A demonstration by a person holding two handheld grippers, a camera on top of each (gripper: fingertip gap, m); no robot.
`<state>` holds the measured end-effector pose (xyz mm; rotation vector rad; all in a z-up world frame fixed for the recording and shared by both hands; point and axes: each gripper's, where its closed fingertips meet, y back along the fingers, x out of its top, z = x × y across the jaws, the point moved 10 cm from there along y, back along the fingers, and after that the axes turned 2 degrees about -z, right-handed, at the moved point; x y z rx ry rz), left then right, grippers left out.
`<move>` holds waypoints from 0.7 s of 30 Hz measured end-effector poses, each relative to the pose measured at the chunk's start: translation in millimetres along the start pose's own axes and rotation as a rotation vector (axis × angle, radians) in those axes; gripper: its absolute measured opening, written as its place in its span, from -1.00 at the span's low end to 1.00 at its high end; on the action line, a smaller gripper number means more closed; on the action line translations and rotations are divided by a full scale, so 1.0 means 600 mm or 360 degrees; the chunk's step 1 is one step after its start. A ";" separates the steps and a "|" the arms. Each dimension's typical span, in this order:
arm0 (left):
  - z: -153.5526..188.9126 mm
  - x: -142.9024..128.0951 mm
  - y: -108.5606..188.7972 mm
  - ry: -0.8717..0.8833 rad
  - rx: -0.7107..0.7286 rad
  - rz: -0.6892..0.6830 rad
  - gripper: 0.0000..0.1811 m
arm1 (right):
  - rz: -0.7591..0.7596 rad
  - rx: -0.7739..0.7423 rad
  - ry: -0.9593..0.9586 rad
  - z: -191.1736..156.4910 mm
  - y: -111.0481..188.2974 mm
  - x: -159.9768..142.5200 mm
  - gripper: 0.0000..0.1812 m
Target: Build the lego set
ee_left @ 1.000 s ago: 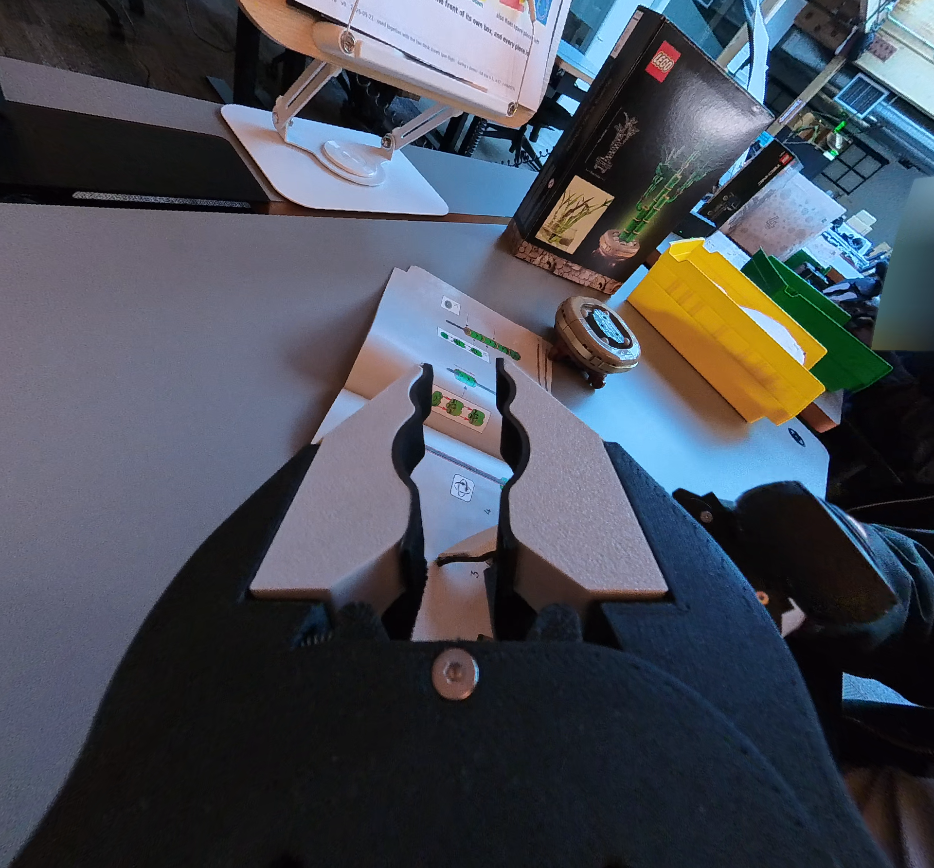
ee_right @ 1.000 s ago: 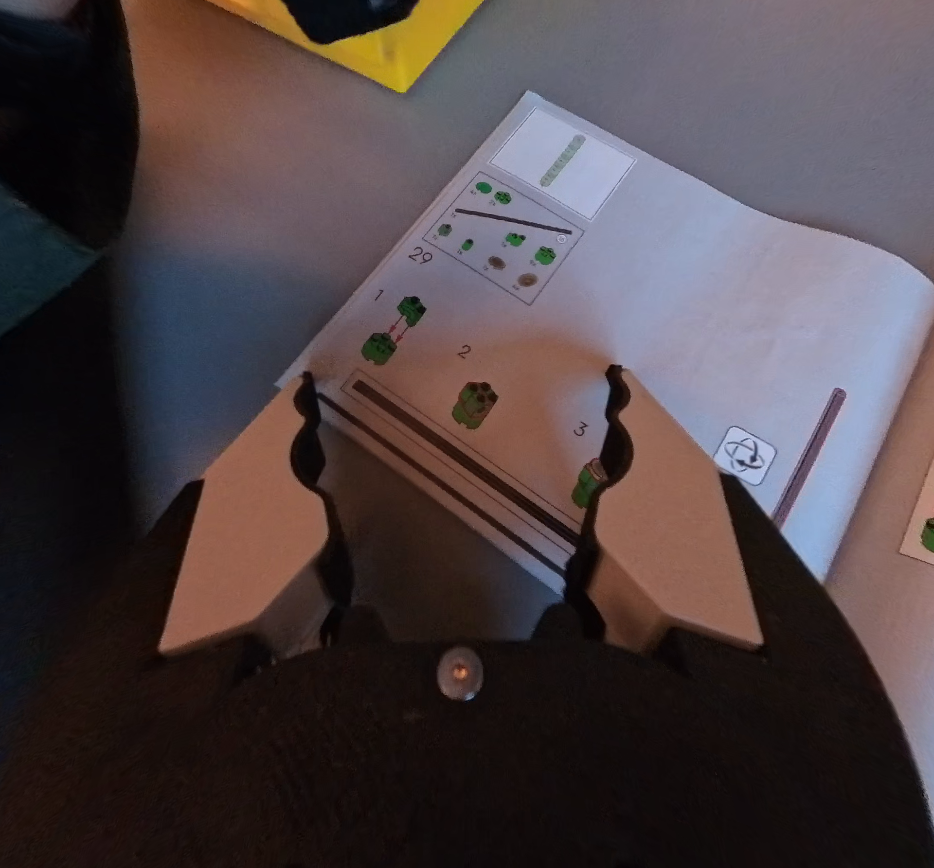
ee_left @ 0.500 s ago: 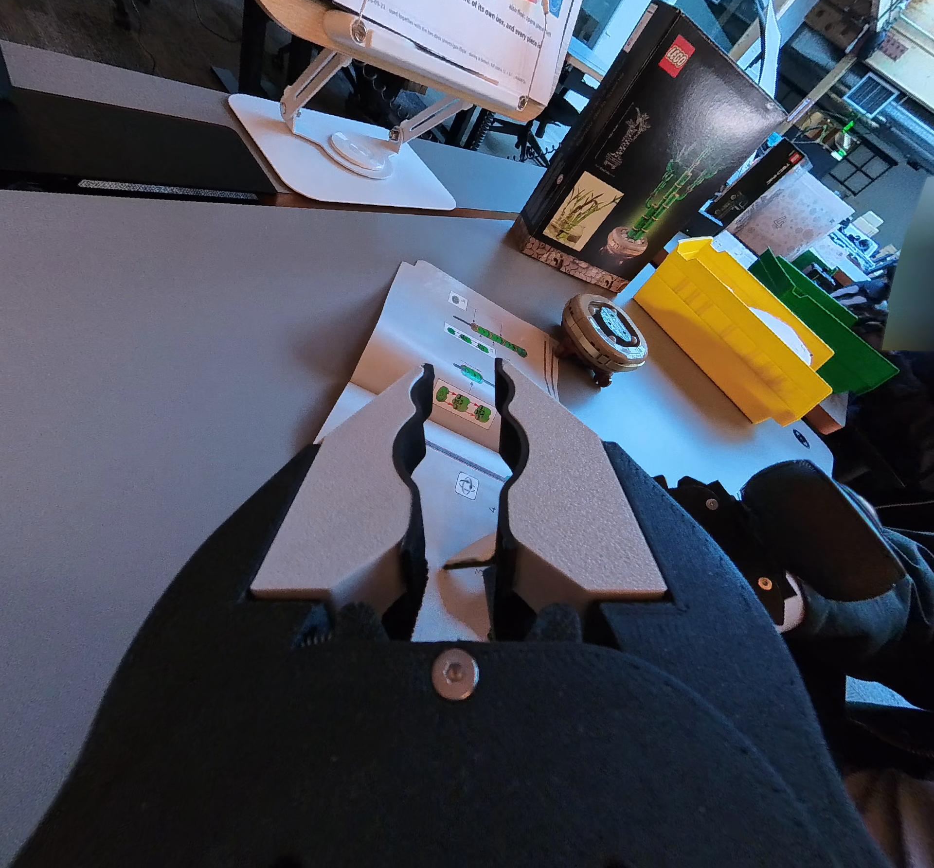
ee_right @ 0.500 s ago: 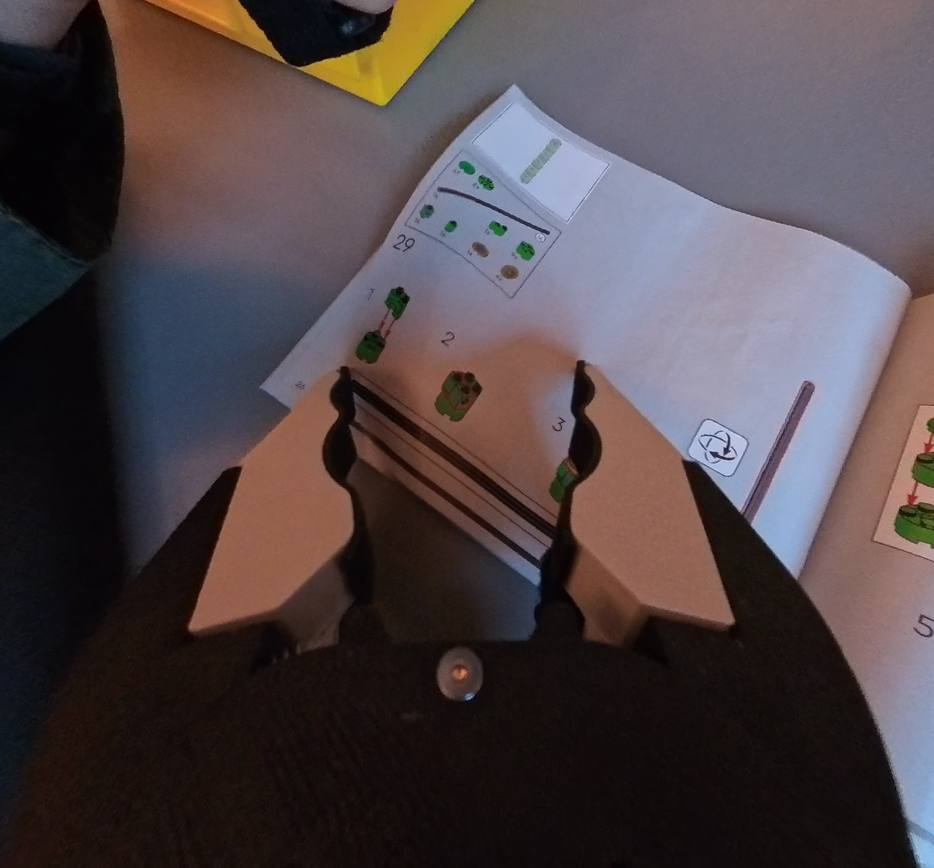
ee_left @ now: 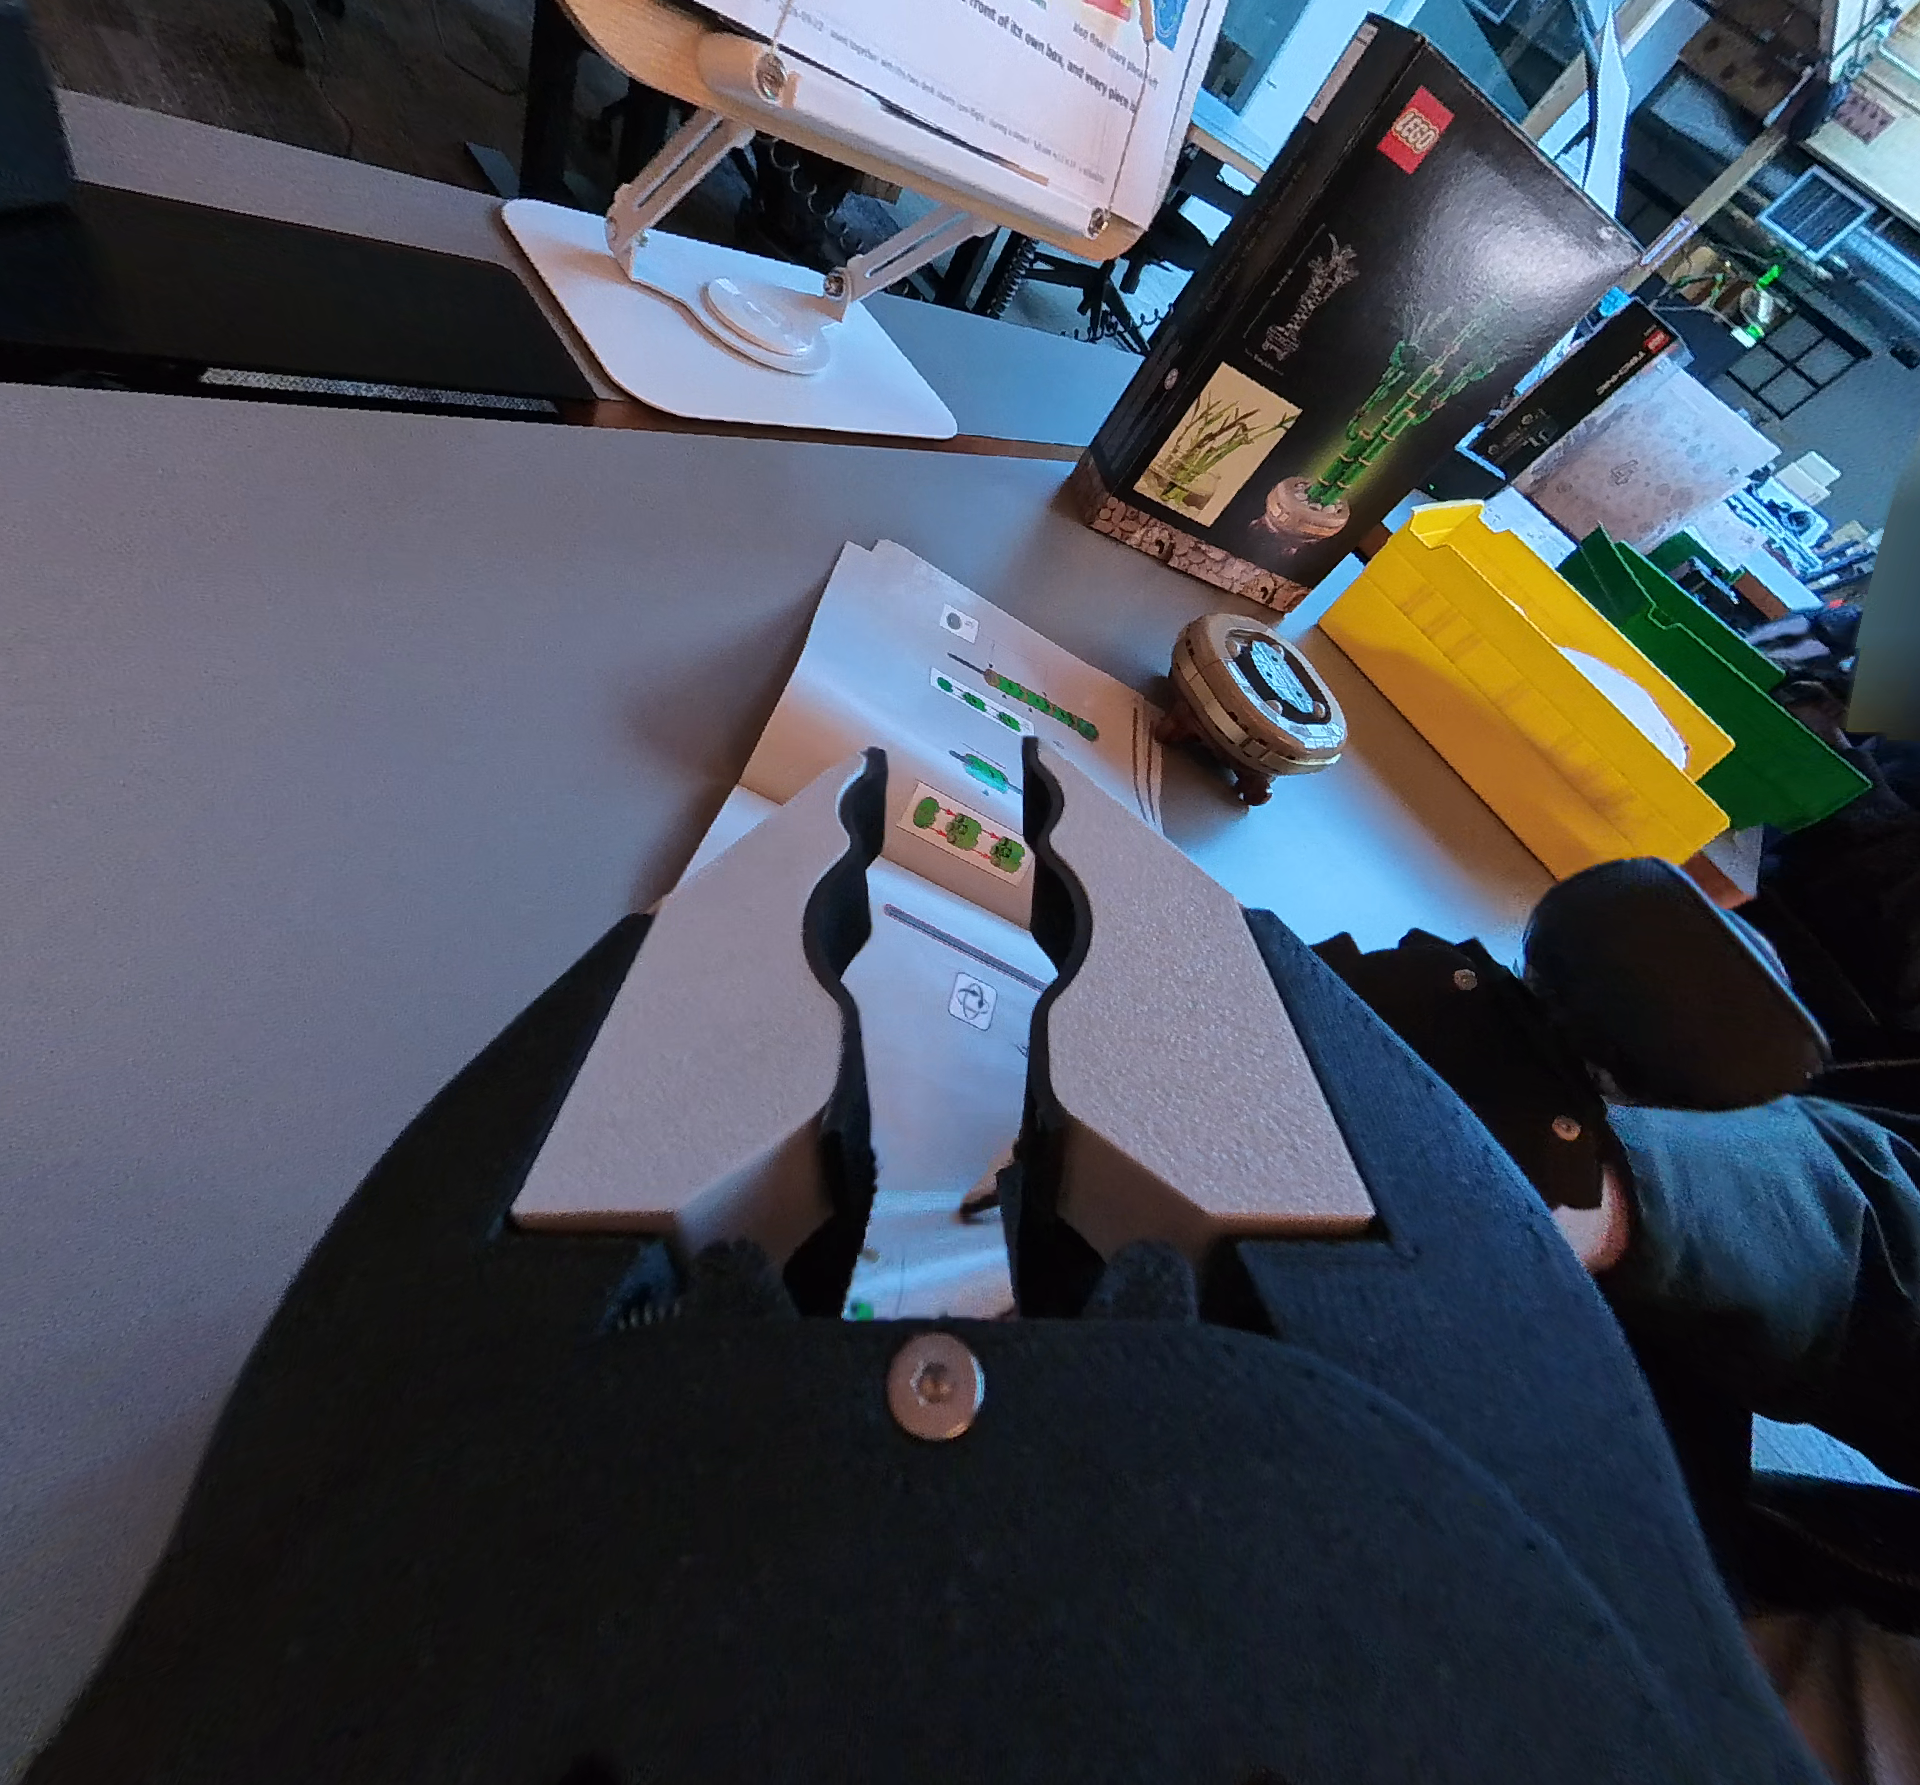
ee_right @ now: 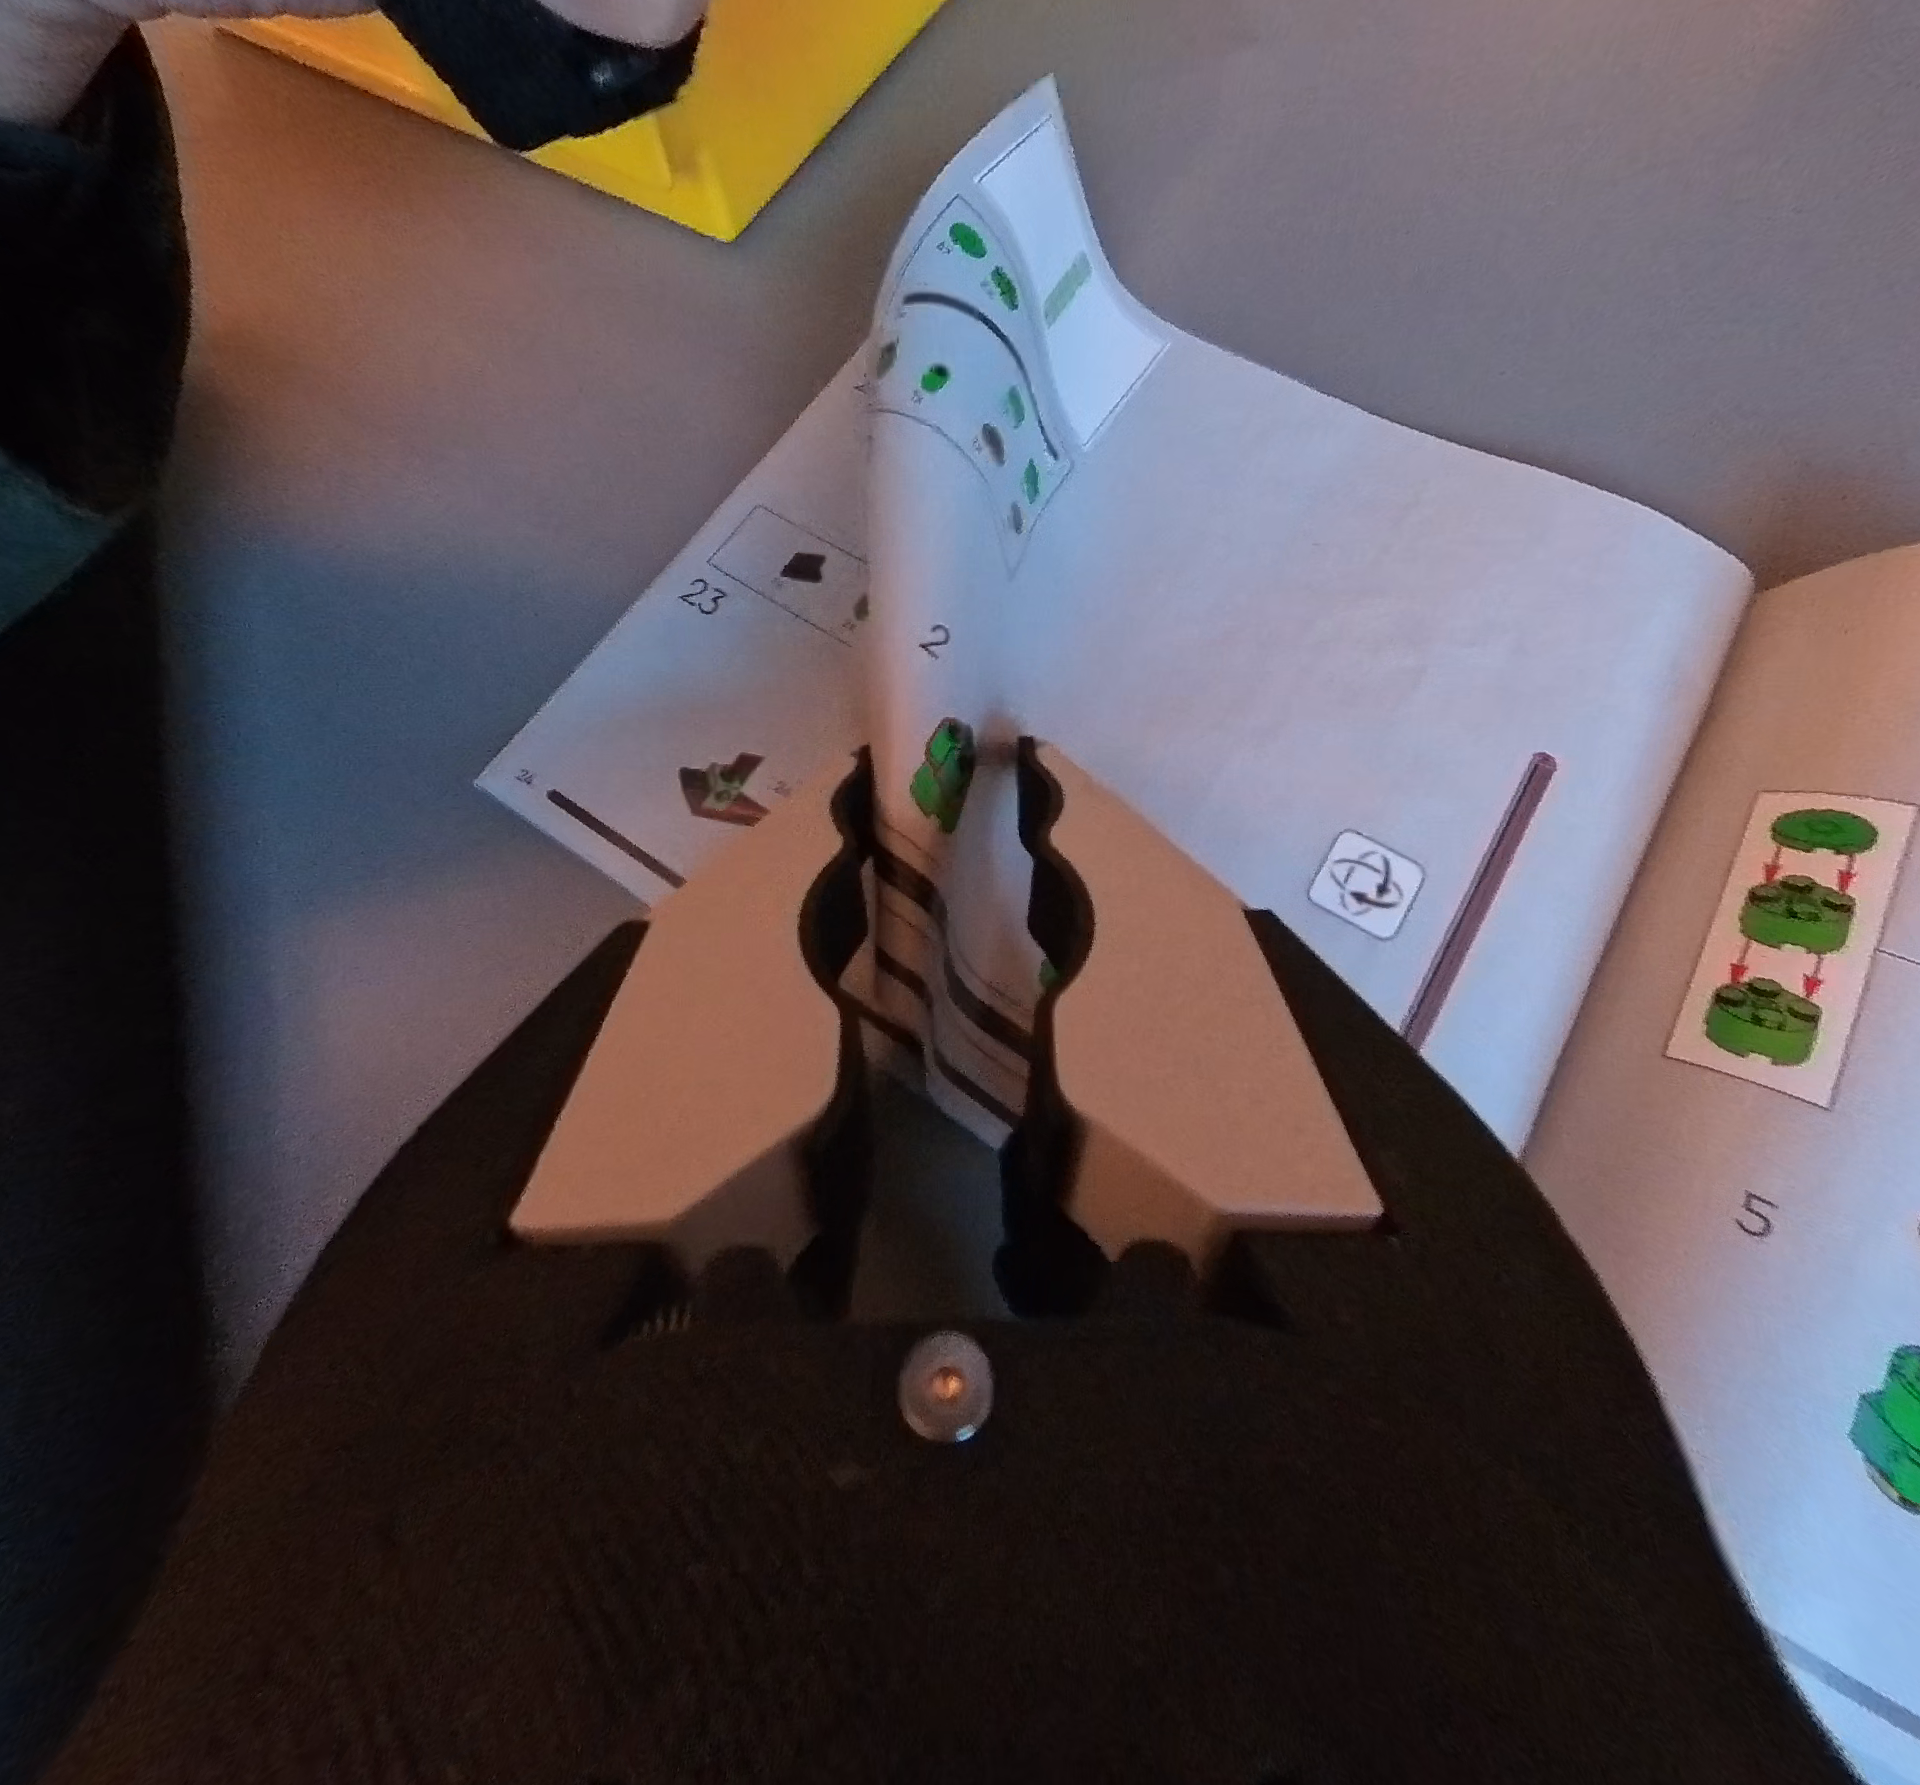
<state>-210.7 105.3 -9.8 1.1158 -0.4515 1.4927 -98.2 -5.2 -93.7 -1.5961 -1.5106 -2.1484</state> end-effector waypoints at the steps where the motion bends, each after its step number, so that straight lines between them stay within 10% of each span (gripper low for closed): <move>1: -0.001 0.001 0.001 0.0007 0.0012 0.0012 -0.71 | 0.0015 -0.0001 -0.0010 0.004 0.001 0.001 -0.76; 12: -0.010 0.004 0.010 0.0105 0.0114 0.0122 -0.53 | 0.0593 0.0304 -0.0757 0.108 0.075 -0.015 -0.78; 21: -0.004 -0.022 -0.030 0.0432 -0.0319 -0.0052 -0.61 | 0.0756 0.0384 -0.0845 0.130 0.091 -0.021 -0.79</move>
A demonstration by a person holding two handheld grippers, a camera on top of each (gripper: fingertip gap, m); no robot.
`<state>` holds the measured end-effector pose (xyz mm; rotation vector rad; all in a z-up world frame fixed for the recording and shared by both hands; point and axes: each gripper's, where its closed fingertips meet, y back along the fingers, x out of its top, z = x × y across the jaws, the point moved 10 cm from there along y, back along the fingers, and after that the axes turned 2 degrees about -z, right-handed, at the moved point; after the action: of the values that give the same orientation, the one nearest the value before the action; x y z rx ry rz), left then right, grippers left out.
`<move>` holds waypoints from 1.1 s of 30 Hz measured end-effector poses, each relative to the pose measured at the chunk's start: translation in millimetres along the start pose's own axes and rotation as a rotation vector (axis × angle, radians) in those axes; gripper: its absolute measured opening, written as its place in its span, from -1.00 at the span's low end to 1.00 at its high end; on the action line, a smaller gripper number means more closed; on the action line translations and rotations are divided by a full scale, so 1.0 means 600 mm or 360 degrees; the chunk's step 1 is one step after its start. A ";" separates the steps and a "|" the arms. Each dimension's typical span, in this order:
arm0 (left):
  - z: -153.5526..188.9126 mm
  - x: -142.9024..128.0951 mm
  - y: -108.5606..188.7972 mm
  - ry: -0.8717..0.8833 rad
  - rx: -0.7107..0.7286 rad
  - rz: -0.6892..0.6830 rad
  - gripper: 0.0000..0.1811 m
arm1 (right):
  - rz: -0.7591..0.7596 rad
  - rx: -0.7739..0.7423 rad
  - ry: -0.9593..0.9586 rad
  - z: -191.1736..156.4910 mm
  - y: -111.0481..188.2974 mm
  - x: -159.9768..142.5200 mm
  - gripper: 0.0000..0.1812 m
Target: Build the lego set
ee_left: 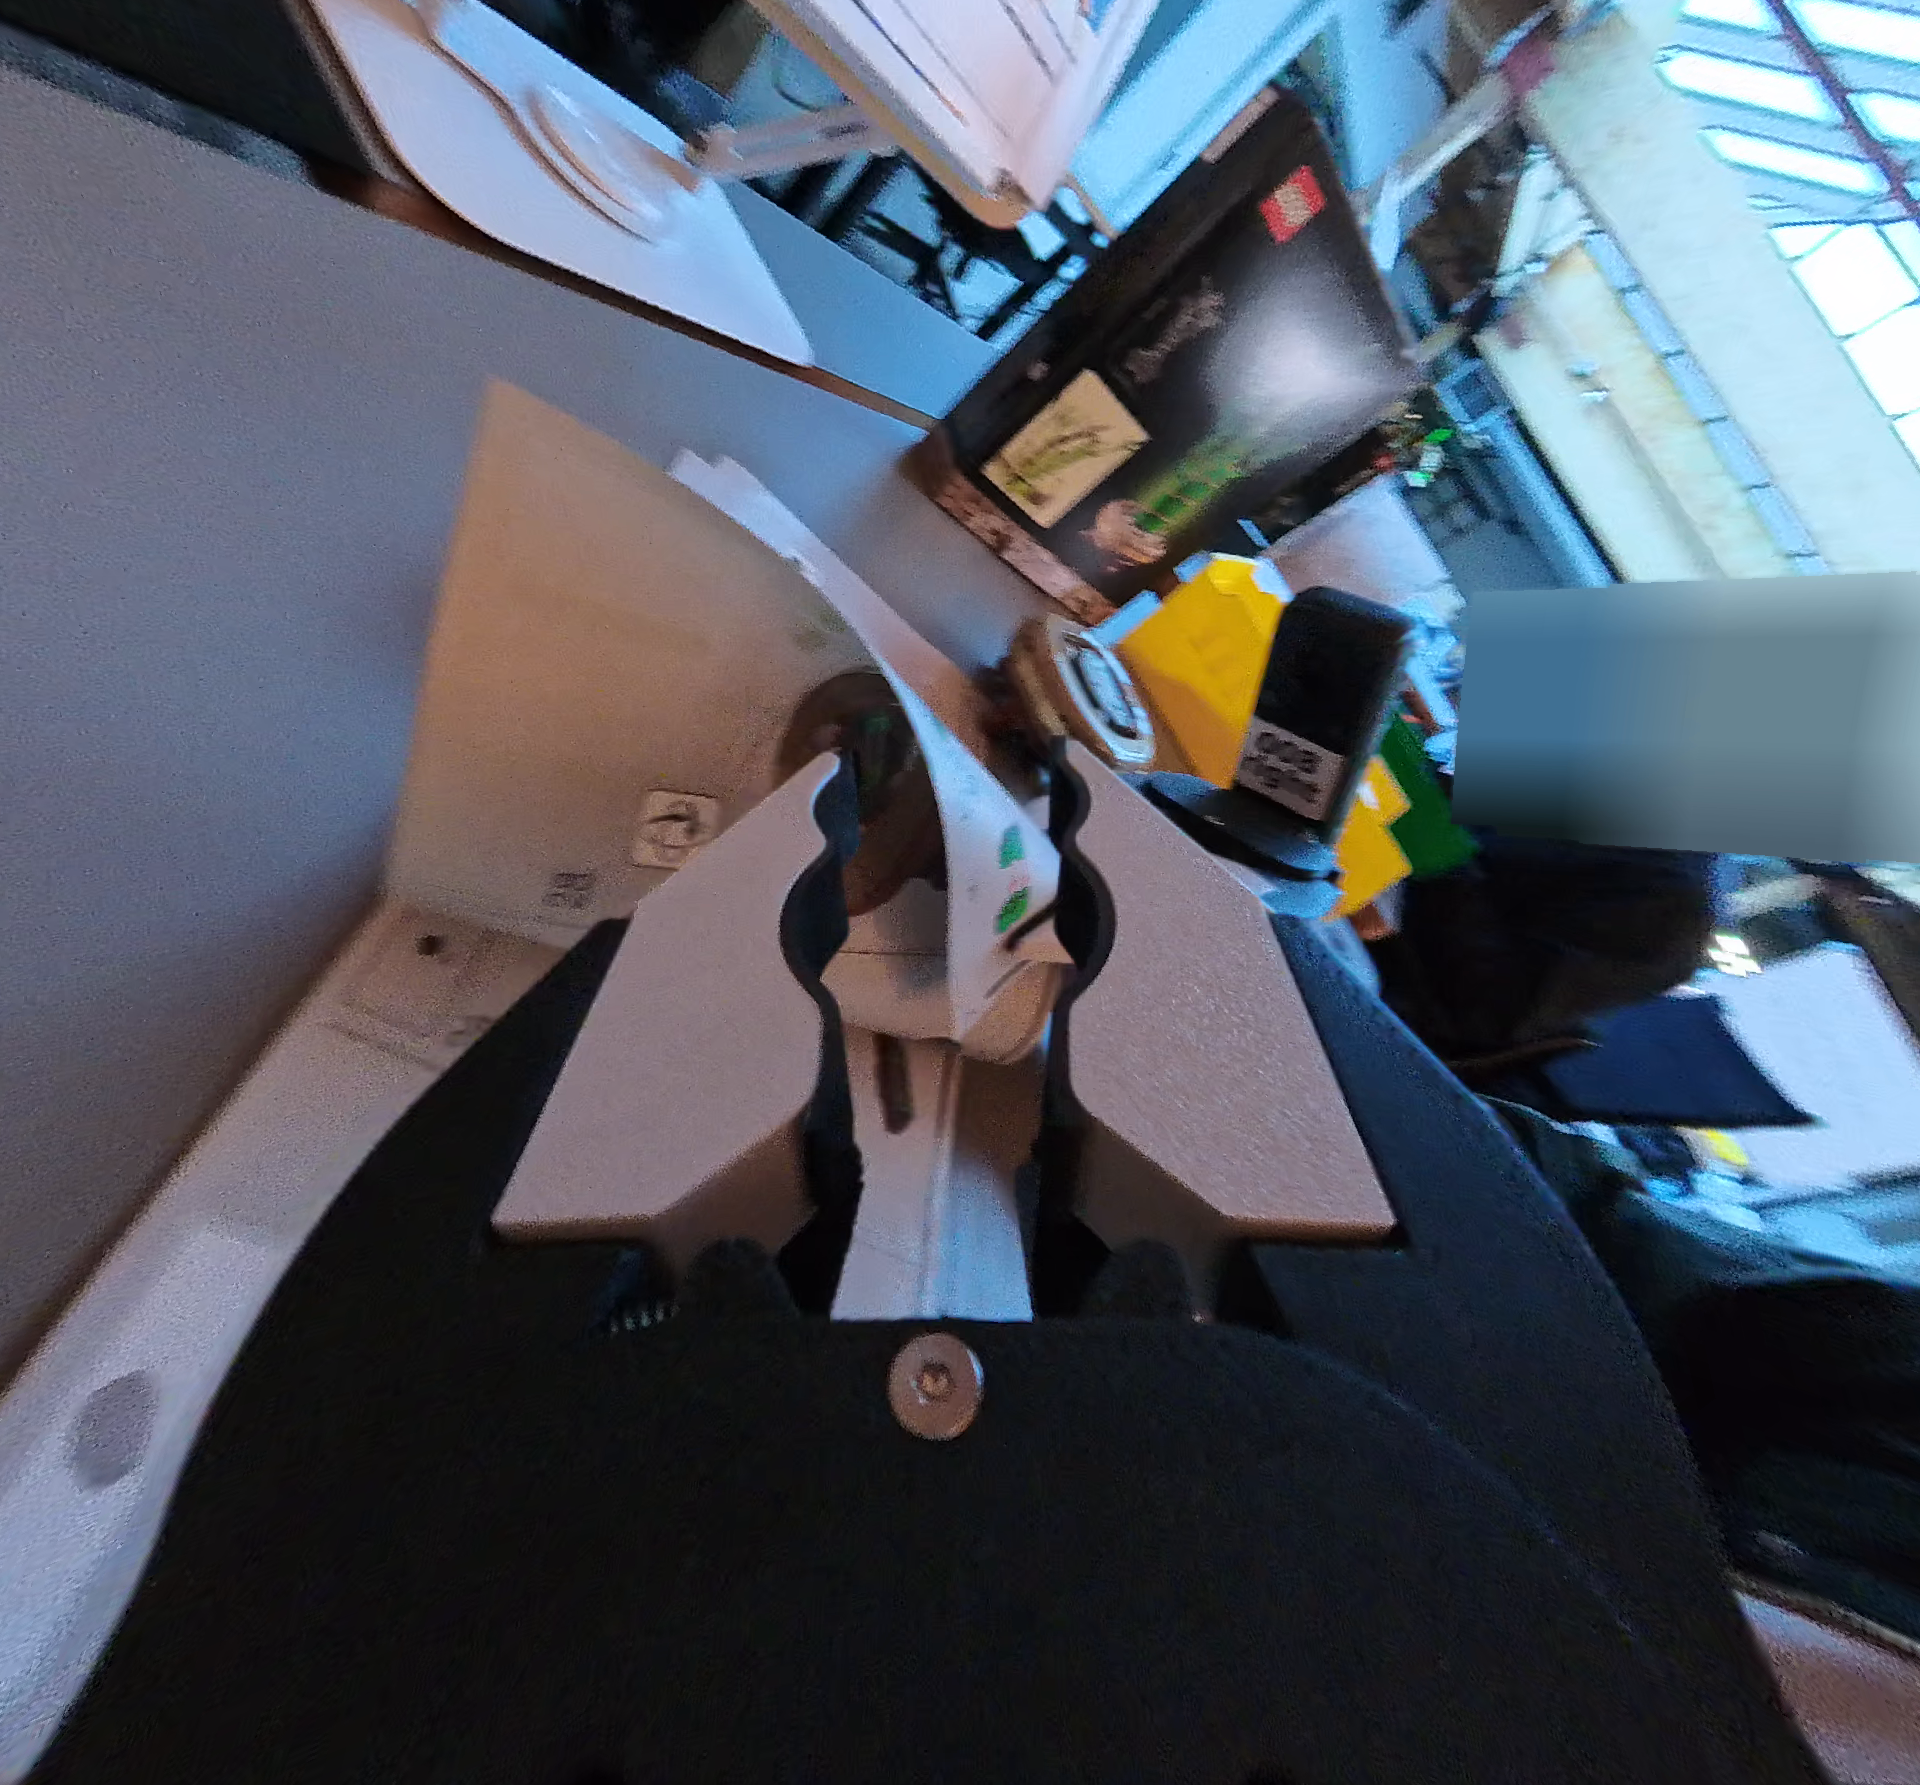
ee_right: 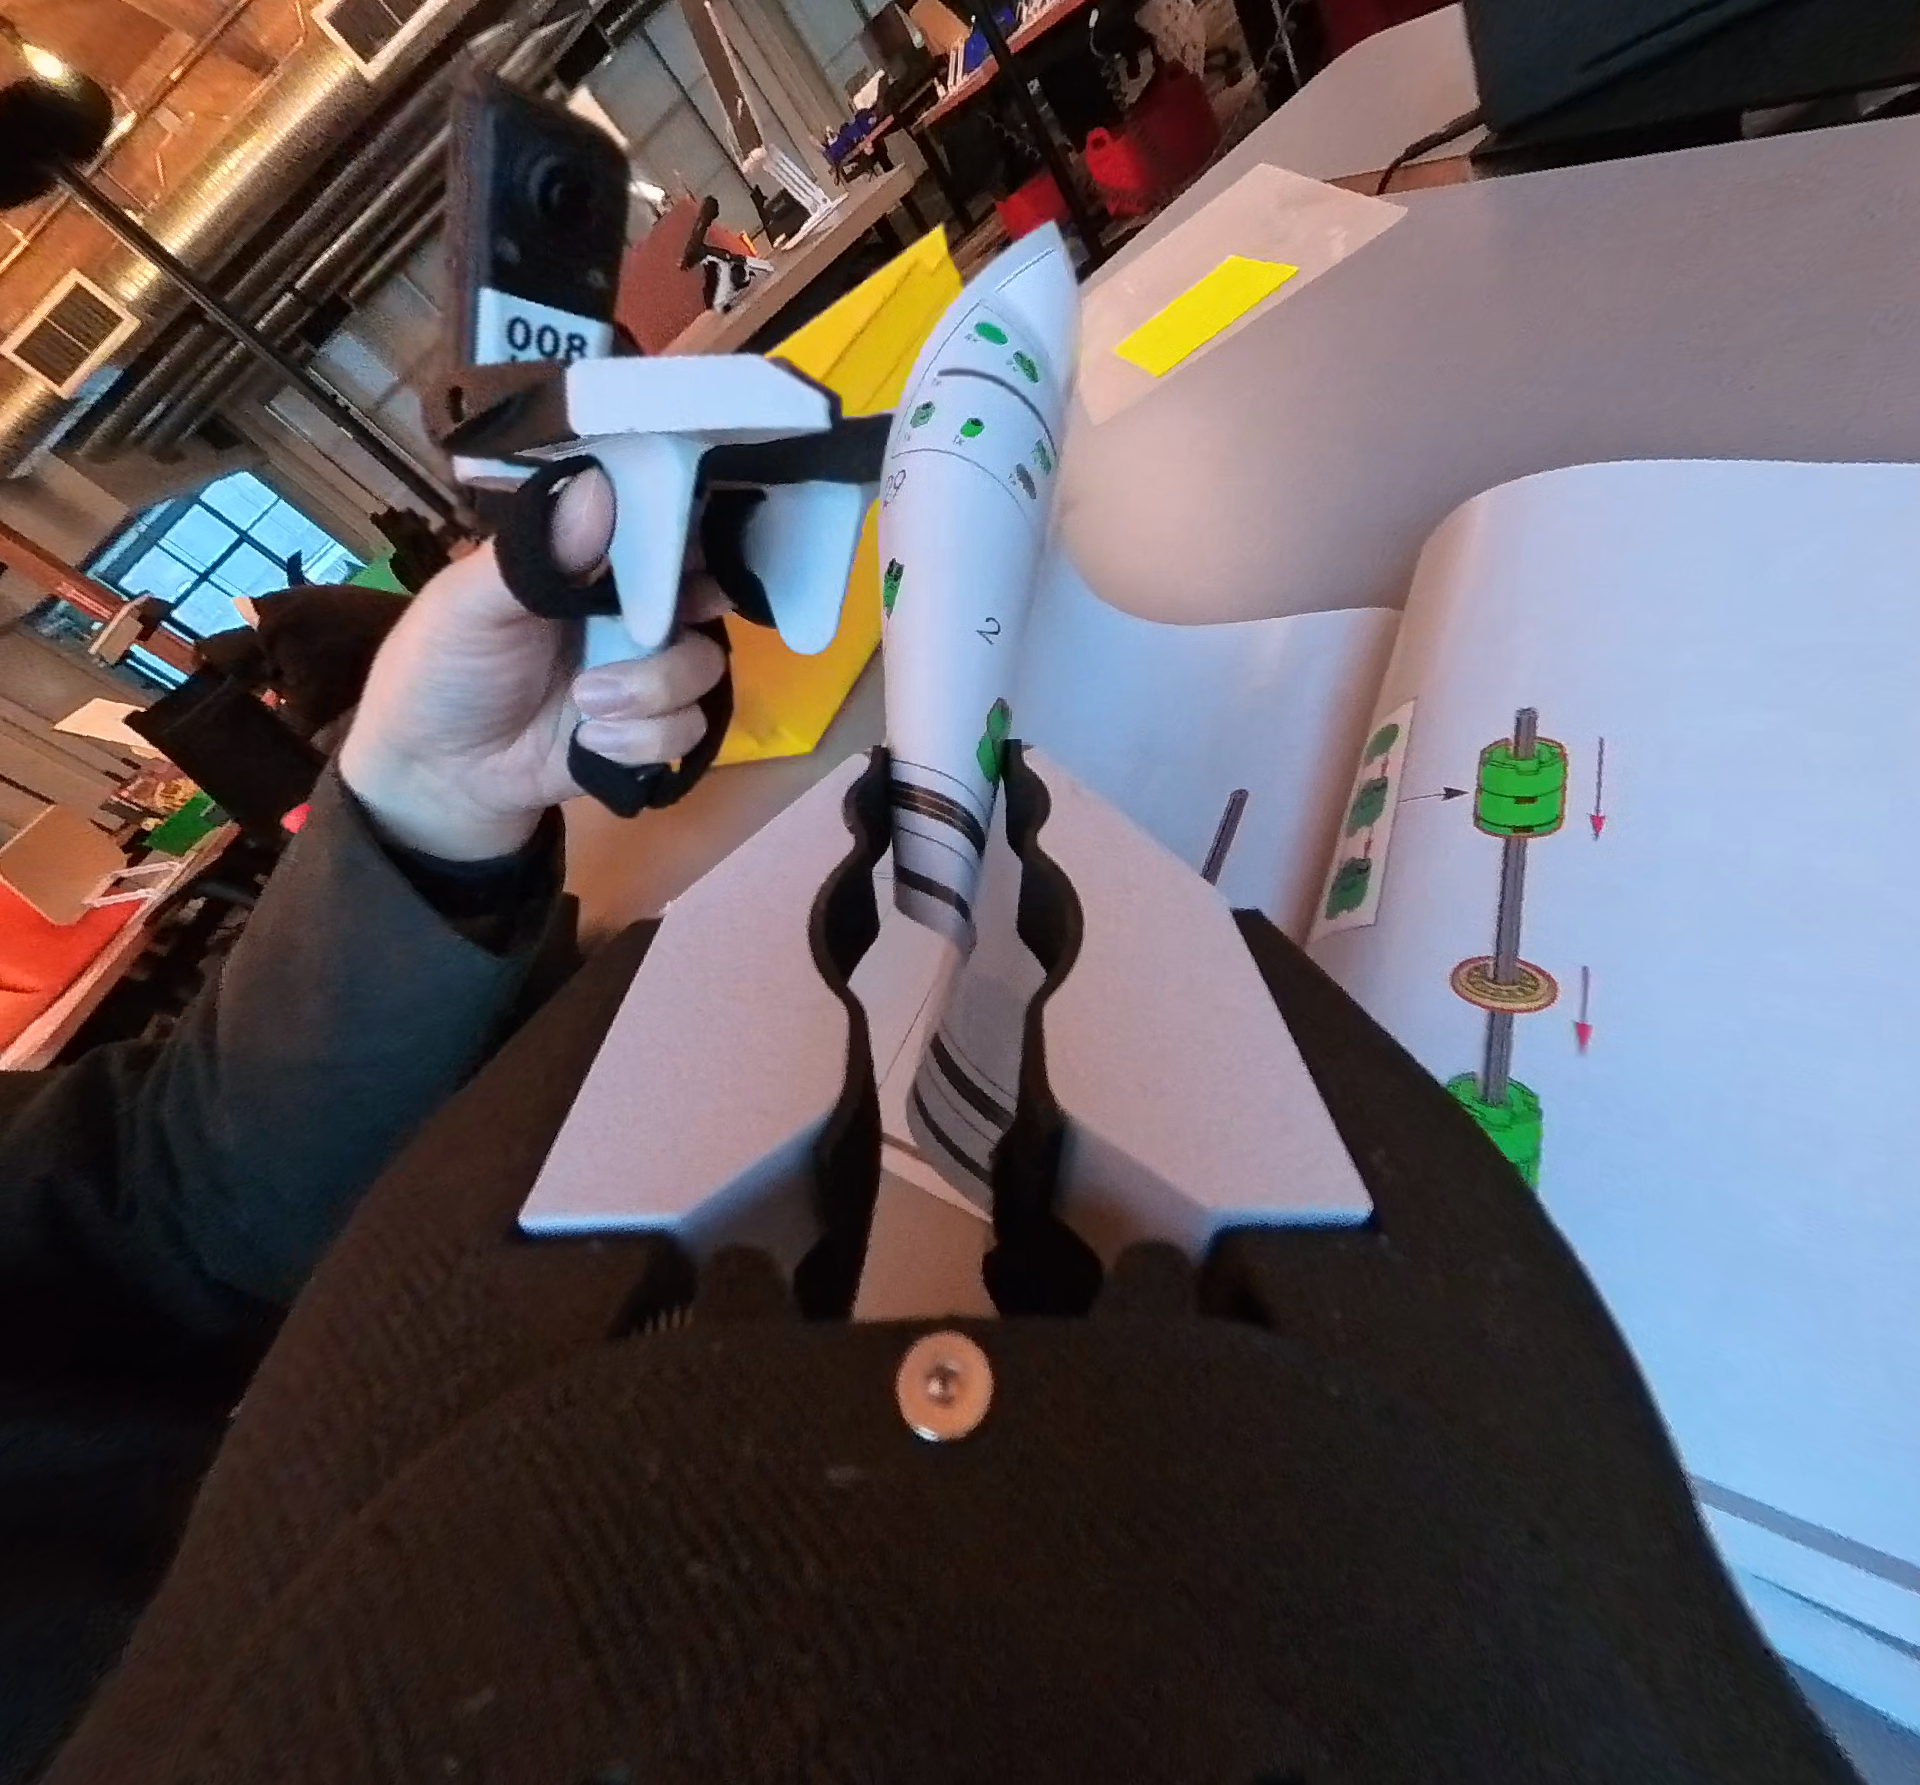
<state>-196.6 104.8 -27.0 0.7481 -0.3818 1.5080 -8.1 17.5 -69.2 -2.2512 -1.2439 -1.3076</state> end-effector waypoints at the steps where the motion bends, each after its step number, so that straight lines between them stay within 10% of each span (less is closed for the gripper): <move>1: 0.000 -0.002 -0.004 0.0047 -0.0061 -0.0017 -0.62 | -0.0015 0.0000 0.0019 -0.002 -0.002 -0.001 -0.78; 9: -0.009 -0.010 -0.007 0.0071 -0.0045 -0.0095 -1.00 | -0.0081 -0.0105 0.0339 -0.023 -0.005 0.007 -0.42; 15: -0.012 -0.007 -0.002 0.0163 -0.0126 -0.0045 -1.00 | -0.0216 -0.0383 0.1530 -0.085 0.027 0.007 -0.25; 33: -0.015 -0.013 -0.005 0.0129 -0.0028 -0.0152 -1.00 | -0.0160 -0.0844 0.2250 -0.141 -0.010 -0.033 -1.00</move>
<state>-195.9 105.0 -39.4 0.6799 -0.2943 1.4386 -66.8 -39.1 -38.3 -0.8164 -0.4458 -2.6614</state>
